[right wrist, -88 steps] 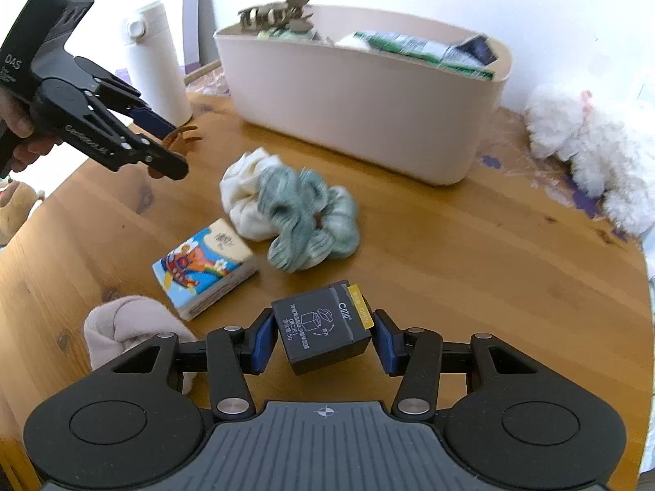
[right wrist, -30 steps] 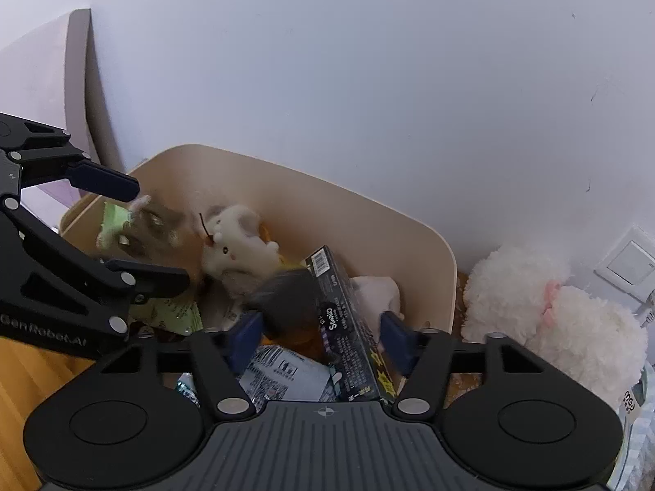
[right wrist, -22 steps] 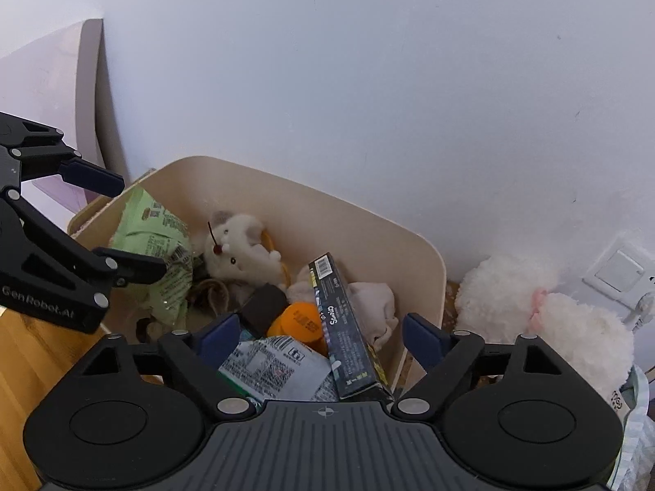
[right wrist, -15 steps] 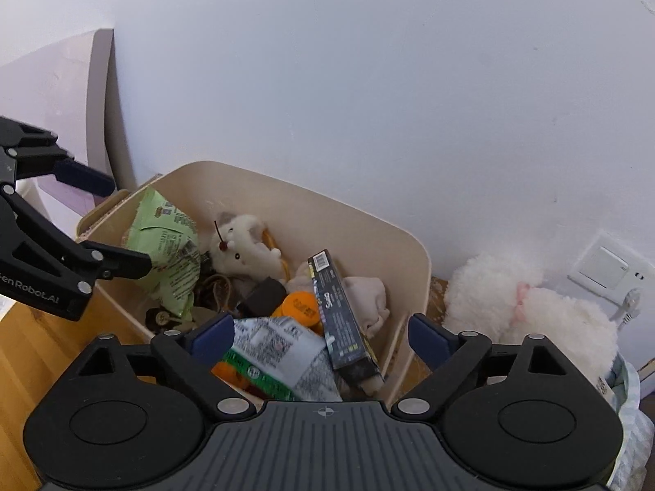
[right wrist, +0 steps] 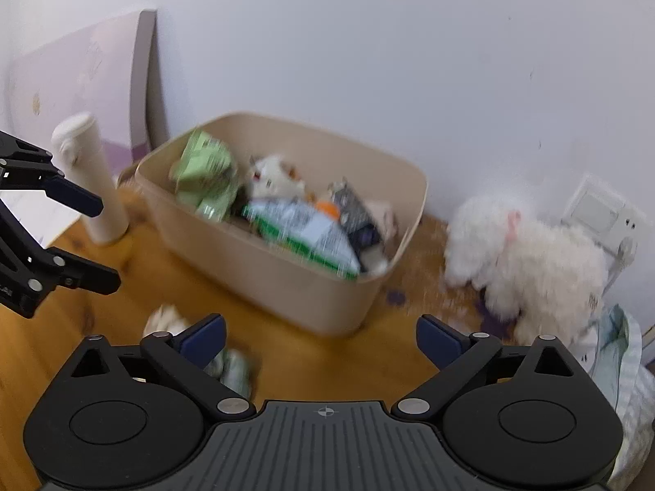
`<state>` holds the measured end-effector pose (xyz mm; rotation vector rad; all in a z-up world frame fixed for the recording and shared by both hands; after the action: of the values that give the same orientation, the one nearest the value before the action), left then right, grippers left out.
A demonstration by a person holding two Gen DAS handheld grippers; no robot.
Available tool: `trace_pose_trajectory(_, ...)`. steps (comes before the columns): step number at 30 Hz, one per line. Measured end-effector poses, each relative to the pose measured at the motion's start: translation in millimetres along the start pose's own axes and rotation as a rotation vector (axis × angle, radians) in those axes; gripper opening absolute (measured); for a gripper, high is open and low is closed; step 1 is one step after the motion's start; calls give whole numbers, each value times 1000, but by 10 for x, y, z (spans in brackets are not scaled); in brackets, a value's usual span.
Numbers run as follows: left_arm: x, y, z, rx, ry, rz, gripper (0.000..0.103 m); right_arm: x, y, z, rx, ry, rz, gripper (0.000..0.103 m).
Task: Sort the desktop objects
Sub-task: 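Move left tool to the grey rolled sock while right tool approaches the green plaid scrunchie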
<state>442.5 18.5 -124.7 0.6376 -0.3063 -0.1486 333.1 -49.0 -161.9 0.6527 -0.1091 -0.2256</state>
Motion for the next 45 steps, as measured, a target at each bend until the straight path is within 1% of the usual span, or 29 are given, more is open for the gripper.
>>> trace_pose_trajectory(3, 118, -222, 5, -24, -36, 50, 82, -44, -204, 0, -30, 14, 7, 103)
trace_pose_trajectory(10, 343, -638, -18, -68, -74, 111, 82, -188, -568, 9, -82, 45, 25, 103)
trace_pose_trajectory(12, 395, -758, -44, -87, -88, 127, 82, -235, -631, 12, -90, 53, 31, 103)
trace_pose_trajectory(14, 422, -866, -59, -98, -96, 166, 82, -273, -684, 13, -95, 61, 31, 103)
trace_pose_trajectory(17, 502, -1058, -84, -129, -138, 231, 82, -318, -752, 3, -102, 69, 24, 103)
trace_pose_trajectory(21, 687, -1281, -155, -161, -153, 238, 82, -349, -823, -44, -115, 65, 11, 103)
trace_pose_trajectory(23, 764, -1344, -209, -171, -145, 241, 82, -351, -837, -66, -117, 61, 4, 103)
trace_pose_trajectory(27, 859, -1437, -326, -191, -129, 304, 82, -380, -843, -93, -110, 58, -26, 103)
trace_pose_trajectory(31, 856, -1453, -412, -192, -76, 349, 82, -432, -830, -76, -60, 45, -119, 103)
trace_pose_trajectory(35, 751, -1446, -471, -184, -24, 397, 82, -533, -843, -119, -47, 48, -181, 103)
trace_pose_trajectory(39, 632, -1482, -492, -199, -20, 465, 82, -654, -835, -190, -54, 13, -147, 103)
trace_pose_trajectory(42, 553, -1537, -484, -213, 15, 490, 82, -708, -792, -208, -35, -29, -126, 103)
trace_pose_trajectory(45, 438, -1660, -488, -237, 45, 552, 82, -744, -757, -269, -42, -53, -97, 103)
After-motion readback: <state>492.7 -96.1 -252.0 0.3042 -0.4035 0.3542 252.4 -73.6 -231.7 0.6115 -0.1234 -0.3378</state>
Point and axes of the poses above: each gripper's, at about its wrist camera, not at the fingertips, and z roughly against the way its jaws point, x to its right, y to its top, the point moved 9 cm from there along -z, roughly the way its jaws point, and after that the axes turned 4 degrees about -x, right-handed, at the moved point
